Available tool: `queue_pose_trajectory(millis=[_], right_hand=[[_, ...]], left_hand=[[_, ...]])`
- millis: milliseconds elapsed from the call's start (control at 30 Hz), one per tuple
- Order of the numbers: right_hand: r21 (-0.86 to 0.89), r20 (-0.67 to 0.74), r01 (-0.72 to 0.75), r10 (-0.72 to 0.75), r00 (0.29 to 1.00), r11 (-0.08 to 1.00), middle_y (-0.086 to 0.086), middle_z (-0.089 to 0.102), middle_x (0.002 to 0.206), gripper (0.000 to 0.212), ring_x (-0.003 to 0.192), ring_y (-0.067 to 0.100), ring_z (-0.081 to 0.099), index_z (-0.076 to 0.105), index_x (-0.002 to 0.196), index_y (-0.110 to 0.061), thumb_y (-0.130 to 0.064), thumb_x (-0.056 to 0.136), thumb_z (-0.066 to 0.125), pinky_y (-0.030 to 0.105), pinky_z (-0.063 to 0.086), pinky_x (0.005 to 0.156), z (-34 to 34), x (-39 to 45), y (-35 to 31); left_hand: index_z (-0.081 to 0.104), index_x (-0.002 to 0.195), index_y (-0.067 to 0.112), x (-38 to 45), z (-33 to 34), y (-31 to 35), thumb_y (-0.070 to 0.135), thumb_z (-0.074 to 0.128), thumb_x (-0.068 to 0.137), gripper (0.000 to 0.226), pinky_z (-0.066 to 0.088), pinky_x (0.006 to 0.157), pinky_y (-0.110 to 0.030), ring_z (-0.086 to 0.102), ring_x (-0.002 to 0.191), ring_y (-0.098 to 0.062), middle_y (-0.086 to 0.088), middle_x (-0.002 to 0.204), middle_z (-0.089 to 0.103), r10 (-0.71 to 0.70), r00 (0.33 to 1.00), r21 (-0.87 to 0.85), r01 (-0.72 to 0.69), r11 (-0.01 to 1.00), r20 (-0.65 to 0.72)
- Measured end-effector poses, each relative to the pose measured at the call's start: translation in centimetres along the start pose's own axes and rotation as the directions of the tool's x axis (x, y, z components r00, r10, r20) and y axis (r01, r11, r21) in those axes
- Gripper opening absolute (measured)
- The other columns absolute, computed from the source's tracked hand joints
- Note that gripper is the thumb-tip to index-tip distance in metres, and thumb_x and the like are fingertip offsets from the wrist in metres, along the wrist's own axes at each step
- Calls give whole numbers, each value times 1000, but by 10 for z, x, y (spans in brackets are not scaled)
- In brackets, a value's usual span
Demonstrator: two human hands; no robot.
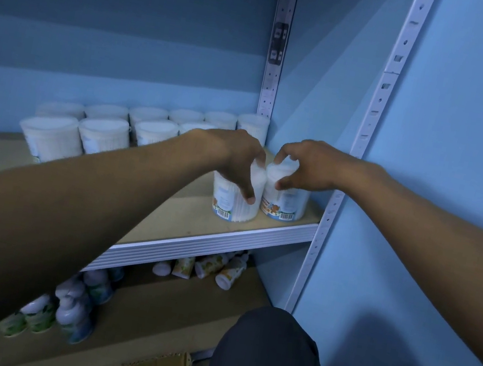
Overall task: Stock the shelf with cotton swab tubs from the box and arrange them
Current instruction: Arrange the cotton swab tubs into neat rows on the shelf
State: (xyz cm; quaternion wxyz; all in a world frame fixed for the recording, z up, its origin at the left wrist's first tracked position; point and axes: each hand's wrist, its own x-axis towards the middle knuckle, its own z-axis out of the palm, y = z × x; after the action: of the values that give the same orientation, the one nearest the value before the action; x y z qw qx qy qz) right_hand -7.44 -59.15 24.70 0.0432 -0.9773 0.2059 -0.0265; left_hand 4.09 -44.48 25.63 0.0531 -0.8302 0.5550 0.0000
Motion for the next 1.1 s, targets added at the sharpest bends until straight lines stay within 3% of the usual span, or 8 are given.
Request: queue_pose_trajectory(millis=[100, 233, 367, 533, 700, 833, 967, 1100], right_hand=[[-51, -9, -26, 25, 1000, 998, 0, 54, 139, 64, 125, 23, 50, 57, 132, -34, -59, 77, 76, 31, 39, 85, -8, 5, -4], [-122, 75, -72, 81, 994, 990, -1, 54, 139, 63, 119, 25, 54, 61, 129, -32, -66, 77, 72, 36, 49, 95, -11, 11, -10], [-58, 128, -95, 101, 987, 994, -2, 54, 132, 54, 105, 24, 57, 67, 121, -32, -58, 75, 79, 37, 60, 82, -14, 17, -9], [-51, 157, -54, 62, 986, 997, -5, 52, 130, 48, 108, 23, 55, 67, 117, -38, -54, 74, 82, 36, 58, 86, -16, 21, -3], [-33, 232, -26, 33, 972, 999, -7, 49, 123, 40, 110, 23, 55, 63, 112, -43, -45, 76, 83, 33, 54, 90, -20, 19, 5], [-35, 251, -37, 45, 967, 999, -6, 49, 132, 46, 117, 24, 54, 61, 117, -43, -52, 77, 80, 35, 53, 93, -27, 14, 3], [-85, 179, -115, 129, 975, 990, 0, 50, 138, 65, 105, 28, 62, 61, 127, -30, -63, 73, 77, 37, 61, 82, -27, 15, -4], [-102, 242, -200, 219, 945, 974, 4, 51, 136, 73, 99, 33, 67, 60, 132, -24, -61, 72, 79, 42, 62, 81, -25, 15, -10]], left_hand=[[44, 142, 35, 3, -5, -3, 67, 77, 63, 91, 41, 103, -33, 46, 131, -18, 8, 144, 49, -12, 999, 3, 12, 1000, 39], [40, 146, 33, 5, -6, -7, 58, 78, 70, 89, 41, 107, -35, 45, 133, -19, 7, 149, 44, -25, 991, -21, 28, 999, 133], [43, 144, 33, 8, -6, -11, 49, 83, 69, 86, 50, 101, -38, 54, 124, -24, 5, 146, 46, -37, 986, -107, 55, 993, 164], [49, 140, 28, 13, -8, -6, 48, 87, 65, 87, 60, 66, -27, 64, 101, -26, 0, 135, 53, -69, 979, -183, 105, 977, 193], [56, 131, 22, 9, -9, 3, 60, 86, 58, 88, 60, 63, -29, 66, 67, -18, -2, 123, 56, -130, 976, -161, 158, 974, 174], [44, 143, 23, 12, -9, 2, 67, 82, 57, 104, 61, 79, -36, 64, 91, -25, -3, 139, 49, -135, 970, -167, 170, 971, 204], [29, 152, 28, 15, -10, -4, 68, 79, 59, 113, 51, 99, -39, 49, 128, -25, 3, 154, 36, -104, 969, -166, 143, 976, 226], [33, 151, 26, 17, -5, -12, 49, 84, 67, 100, 57, 91, -35, 51, 124, -25, 3, 151, 38, -72, 957, -261, 149, 954, 282]])
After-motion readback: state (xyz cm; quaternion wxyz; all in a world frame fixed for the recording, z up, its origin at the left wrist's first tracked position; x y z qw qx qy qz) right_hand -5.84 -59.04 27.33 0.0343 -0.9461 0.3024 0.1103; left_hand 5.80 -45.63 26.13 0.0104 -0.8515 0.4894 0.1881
